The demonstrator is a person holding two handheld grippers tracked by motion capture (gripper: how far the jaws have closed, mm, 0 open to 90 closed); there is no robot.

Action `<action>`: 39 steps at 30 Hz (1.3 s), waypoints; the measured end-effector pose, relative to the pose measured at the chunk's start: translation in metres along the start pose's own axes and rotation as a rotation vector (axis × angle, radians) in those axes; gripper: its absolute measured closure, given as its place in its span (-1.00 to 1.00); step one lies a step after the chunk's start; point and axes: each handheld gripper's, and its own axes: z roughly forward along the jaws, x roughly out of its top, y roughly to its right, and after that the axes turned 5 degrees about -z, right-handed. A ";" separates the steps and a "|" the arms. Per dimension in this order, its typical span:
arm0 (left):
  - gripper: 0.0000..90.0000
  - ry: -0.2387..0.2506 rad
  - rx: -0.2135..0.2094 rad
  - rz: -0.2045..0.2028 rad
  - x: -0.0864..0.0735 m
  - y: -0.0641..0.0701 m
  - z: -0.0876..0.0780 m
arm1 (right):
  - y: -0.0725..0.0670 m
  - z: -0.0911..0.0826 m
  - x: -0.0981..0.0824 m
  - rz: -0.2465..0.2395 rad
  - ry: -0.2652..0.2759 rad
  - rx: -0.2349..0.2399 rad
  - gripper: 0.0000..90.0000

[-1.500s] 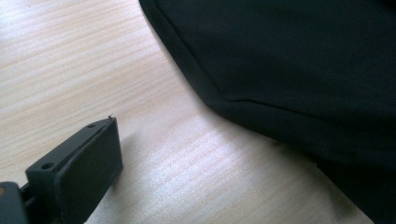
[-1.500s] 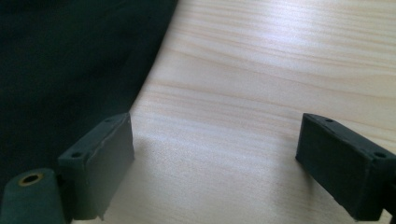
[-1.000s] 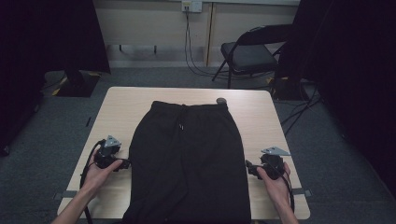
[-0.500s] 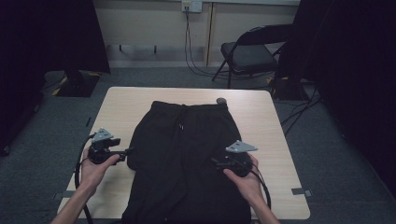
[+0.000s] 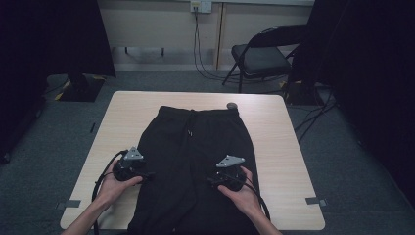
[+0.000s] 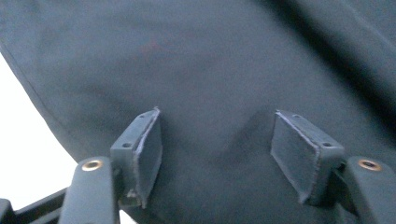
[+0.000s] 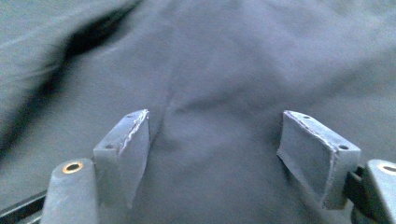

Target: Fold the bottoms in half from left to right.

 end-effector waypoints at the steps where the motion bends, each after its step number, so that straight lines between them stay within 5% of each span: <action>1: -0.26 0.003 0.001 -0.001 -0.001 0.002 0.000 | 0.002 -0.001 -0.001 0.007 -0.005 0.003 -0.45; 4: -0.26 -0.001 0.003 -0.005 -0.002 0.009 -0.001 | 0.006 -0.006 -0.006 0.008 -0.014 0.002 -0.45; 8: -0.23 -0.037 -0.029 0.045 -0.001 0.030 -0.002 | 0.016 -0.021 -0.021 0.008 -0.024 0.004 -0.45; 19: -0.35 -0.084 -0.073 0.100 -0.006 0.049 -0.008 | 0.027 -0.055 -0.053 0.057 -0.058 -0.036 -0.45; 22: -0.27 -0.060 -0.093 0.050 -0.005 0.040 -0.016 | 0.025 -0.059 -0.054 0.060 -0.081 -0.038 -0.38; 26: -0.27 0.043 -0.072 -0.055 -0.001 0.016 -0.031 | 0.018 -0.067 -0.042 0.072 -0.033 -0.012 -0.32; 28: -0.26 0.030 -0.041 -0.082 0.001 0.005 -0.032 | 0.012 -0.075 -0.030 0.075 0.013 -0.004 -0.25; 31: -0.23 0.021 0.007 -0.080 0.009 -0.010 -0.027 | 0.000 -0.087 -0.008 0.061 0.060 0.008 -0.18; 34: -0.20 0.026 -0.020 -0.101 0.017 -0.020 -0.019 | -0.013 -0.095 0.016 0.028 0.108 0.038 -0.11; 36: -0.13 0.035 0.014 -0.092 0.021 -0.024 -0.010 | -0.024 -0.089 0.032 0.006 0.122 0.042 -0.11; 38: -0.10 0.011 0.001 -0.109 0.020 -0.026 -0.001 | -0.039 -0.075 0.048 -0.008 0.127 0.086 -0.10; 39: -0.04 -0.014 0.017 -0.083 0.018 -0.024 0.002 | -0.047 -0.067 0.055 -0.027 0.128 0.112 -0.10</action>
